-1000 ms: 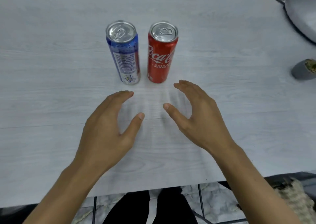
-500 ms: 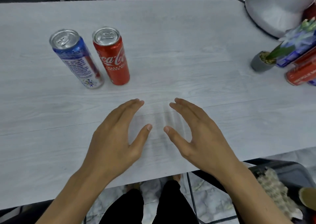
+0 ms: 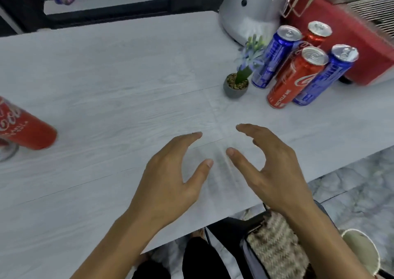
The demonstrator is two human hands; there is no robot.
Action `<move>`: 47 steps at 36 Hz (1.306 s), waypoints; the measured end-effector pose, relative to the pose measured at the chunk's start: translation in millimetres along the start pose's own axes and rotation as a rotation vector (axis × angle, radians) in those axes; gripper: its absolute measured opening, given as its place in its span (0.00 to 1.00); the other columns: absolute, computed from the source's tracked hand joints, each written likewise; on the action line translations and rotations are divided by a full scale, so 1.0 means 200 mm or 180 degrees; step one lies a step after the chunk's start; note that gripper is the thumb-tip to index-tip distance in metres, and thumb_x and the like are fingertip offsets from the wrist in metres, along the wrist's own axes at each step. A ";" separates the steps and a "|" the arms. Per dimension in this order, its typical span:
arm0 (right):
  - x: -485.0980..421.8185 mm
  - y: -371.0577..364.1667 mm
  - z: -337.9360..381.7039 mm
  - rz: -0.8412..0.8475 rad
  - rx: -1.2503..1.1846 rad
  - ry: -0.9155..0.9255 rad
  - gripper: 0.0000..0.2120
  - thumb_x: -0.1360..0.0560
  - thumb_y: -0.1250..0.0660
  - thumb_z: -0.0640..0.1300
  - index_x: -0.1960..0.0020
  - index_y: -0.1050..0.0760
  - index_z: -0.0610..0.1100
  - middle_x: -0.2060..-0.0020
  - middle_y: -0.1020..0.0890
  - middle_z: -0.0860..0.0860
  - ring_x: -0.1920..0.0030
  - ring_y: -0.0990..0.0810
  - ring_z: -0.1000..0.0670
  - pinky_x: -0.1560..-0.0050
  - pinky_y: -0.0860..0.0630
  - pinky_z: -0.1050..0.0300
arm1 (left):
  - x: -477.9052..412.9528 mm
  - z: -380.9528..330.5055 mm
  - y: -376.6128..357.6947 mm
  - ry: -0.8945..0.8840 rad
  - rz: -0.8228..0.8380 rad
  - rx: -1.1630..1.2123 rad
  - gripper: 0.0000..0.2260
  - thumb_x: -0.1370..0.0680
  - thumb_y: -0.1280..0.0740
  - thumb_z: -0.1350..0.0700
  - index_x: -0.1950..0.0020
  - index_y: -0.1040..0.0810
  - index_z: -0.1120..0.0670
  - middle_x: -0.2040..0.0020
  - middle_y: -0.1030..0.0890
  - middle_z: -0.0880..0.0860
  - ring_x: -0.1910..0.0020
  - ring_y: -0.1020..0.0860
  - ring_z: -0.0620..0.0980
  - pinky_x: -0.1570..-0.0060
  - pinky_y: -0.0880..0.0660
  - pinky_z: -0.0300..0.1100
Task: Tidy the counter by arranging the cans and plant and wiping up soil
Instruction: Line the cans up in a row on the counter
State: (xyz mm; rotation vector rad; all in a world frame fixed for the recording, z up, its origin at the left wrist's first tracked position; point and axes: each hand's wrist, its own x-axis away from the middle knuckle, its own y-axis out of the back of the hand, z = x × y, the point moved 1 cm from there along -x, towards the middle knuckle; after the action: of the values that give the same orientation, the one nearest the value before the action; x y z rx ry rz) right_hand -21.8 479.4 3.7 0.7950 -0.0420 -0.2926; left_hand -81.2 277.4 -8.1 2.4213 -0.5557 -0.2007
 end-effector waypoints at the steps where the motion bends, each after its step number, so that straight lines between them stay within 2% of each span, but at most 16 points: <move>1: -0.01 0.04 -0.03 -0.0118 -0.0075 -0.0055 0.23 0.22 0.29 0.57 0.29 0.24 0.50 0.33 0.21 0.57 0.33 0.24 0.59 0.32 0.27 0.62 | -0.04 -0.04 -0.04 -0.0017 0.0025 0.0089 0.24 0.21 0.33 0.39 0.26 0.26 0.43 0.31 0.24 0.34 0.32 0.29 0.31 0.34 0.32 0.26; 3: -0.04 0.11 -0.10 -0.0340 -0.0243 -0.0160 0.22 0.22 0.29 0.57 0.31 0.23 0.50 0.35 0.20 0.58 0.35 0.22 0.57 0.34 0.23 0.53 | -0.12 -0.12 -0.10 -0.0049 0.0073 0.0226 0.24 0.22 0.32 0.39 0.26 0.26 0.44 0.32 0.23 0.35 0.33 0.27 0.32 0.35 0.29 0.30; 4: -0.05 0.15 -0.13 -0.0444 -0.0314 -0.0201 0.22 0.22 0.29 0.58 0.31 0.22 0.51 0.35 0.19 0.58 0.36 0.21 0.57 0.35 0.22 0.51 | -0.15 -0.15 -0.14 -0.0076 0.0099 0.0280 0.24 0.22 0.31 0.40 0.27 0.25 0.44 0.33 0.22 0.35 0.34 0.26 0.32 0.35 0.28 0.31; 7: -0.09 0.25 -0.20 -0.0760 -0.0469 -0.0315 0.22 0.23 0.29 0.59 0.33 0.21 0.50 0.38 0.18 0.58 0.39 0.19 0.56 0.37 0.21 0.55 | -0.26 -0.26 -0.24 -0.0125 0.0129 0.0445 0.22 0.21 0.29 0.43 0.27 0.25 0.44 0.34 0.22 0.36 0.34 0.25 0.34 0.35 0.25 0.36; 10: -0.13 0.35 -0.26 -0.1035 -0.0537 -0.0395 0.21 0.23 0.27 0.56 0.34 0.21 0.48 0.40 0.17 0.57 0.40 0.18 0.58 0.38 0.22 0.61 | -0.36 -0.35 -0.33 -0.0112 0.0099 0.0567 0.22 0.21 0.28 0.44 0.28 0.25 0.44 0.34 0.21 0.37 0.35 0.24 0.35 0.37 0.23 0.36; 14: -0.19 0.45 -0.34 -0.1312 -0.0675 -0.0584 0.19 0.23 0.26 0.53 0.35 0.20 0.46 0.42 0.16 0.54 0.41 0.17 0.57 0.38 0.20 0.56 | -0.48 -0.44 -0.44 -0.0103 -0.0038 0.0792 0.23 0.23 0.26 0.45 0.28 0.24 0.47 0.34 0.20 0.40 0.37 0.22 0.37 0.40 0.20 0.38; 18: -0.26 0.52 -0.43 -0.1546 -0.0850 -0.0700 0.17 0.23 0.25 0.53 0.37 0.20 0.50 0.43 0.16 0.59 0.42 0.18 0.58 0.40 0.19 0.57 | -0.58 -0.49 -0.56 -0.0030 -0.0207 0.0957 0.27 0.24 0.24 0.45 0.27 0.25 0.49 0.34 0.20 0.42 0.37 0.22 0.37 0.42 0.19 0.38; 21: -0.33 0.55 -0.53 -0.1652 -0.0809 -0.0822 0.21 0.24 0.24 0.53 0.35 0.23 0.51 0.40 0.18 0.59 0.42 0.18 0.58 0.40 0.19 0.56 | -0.65 -0.52 -0.65 0.0089 -0.0263 0.1081 0.30 0.25 0.23 0.44 0.26 0.27 0.48 0.32 0.22 0.42 0.36 0.22 0.39 0.43 0.21 0.36; 25: -0.42 0.56 -0.64 -0.1694 -0.0657 -0.0949 0.32 0.26 0.23 0.53 0.26 0.29 0.47 0.35 0.21 0.54 0.40 0.20 0.57 0.39 0.20 0.57 | -0.70 -0.54 -0.77 0.0166 -0.0330 0.1069 0.33 0.26 0.22 0.44 0.24 0.30 0.49 0.29 0.25 0.43 0.35 0.24 0.39 0.39 0.20 0.43; 29: -0.50 0.56 -0.70 -0.1559 -0.0669 -0.0868 0.36 0.27 0.22 0.51 0.24 0.33 0.45 0.32 0.23 0.53 0.38 0.21 0.55 0.38 0.21 0.56 | -0.75 -0.57 -0.84 0.0123 -0.0512 0.0961 0.35 0.26 0.22 0.45 0.23 0.32 0.51 0.31 0.25 0.44 0.34 0.26 0.40 0.34 0.23 0.48; 35: -0.57 0.57 -0.73 -0.1401 -0.0730 -0.0578 0.36 0.28 0.22 0.48 0.24 0.33 0.45 0.32 0.22 0.53 0.38 0.21 0.57 0.39 0.21 0.61 | -0.84 -0.64 -0.88 0.0093 -0.0764 0.0943 0.37 0.27 0.22 0.45 0.23 0.32 0.53 0.31 0.24 0.48 0.35 0.25 0.42 0.37 0.21 0.45; 40: -0.62 0.59 -0.74 -0.1377 -0.0696 -0.0464 0.34 0.27 0.22 0.46 0.25 0.32 0.42 0.34 0.21 0.51 0.39 0.19 0.56 0.42 0.20 0.64 | -0.88 -0.66 -0.89 0.0088 -0.0882 0.0848 0.34 0.27 0.21 0.44 0.26 0.29 0.53 0.34 0.22 0.47 0.37 0.23 0.41 0.43 0.27 0.28; 42: -0.63 0.59 -0.75 -0.1404 -0.0684 -0.0445 0.34 0.28 0.22 0.46 0.26 0.31 0.43 0.35 0.20 0.52 0.40 0.19 0.58 0.43 0.20 0.65 | -0.89 -0.66 -0.89 0.0115 -0.0915 0.0803 0.32 0.27 0.22 0.45 0.27 0.28 0.53 0.34 0.22 0.47 0.38 0.24 0.41 0.46 0.30 0.25; 47: -0.61 0.59 -0.76 -0.1545 -0.0684 -0.0459 0.33 0.29 0.20 0.46 0.28 0.29 0.42 0.38 0.19 0.52 0.44 0.19 0.61 0.47 0.21 0.68 | -0.90 -0.65 -0.89 0.0070 -0.0922 0.0707 0.29 0.27 0.21 0.47 0.29 0.25 0.53 0.36 0.20 0.47 0.40 0.22 0.42 0.42 0.24 0.33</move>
State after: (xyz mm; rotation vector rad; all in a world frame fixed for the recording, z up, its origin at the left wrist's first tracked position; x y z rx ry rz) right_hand -88.3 697.3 -9.7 0.5605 0.0478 -0.8009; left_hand -146.8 554.3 -15.9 2.7121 -0.2236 -0.2441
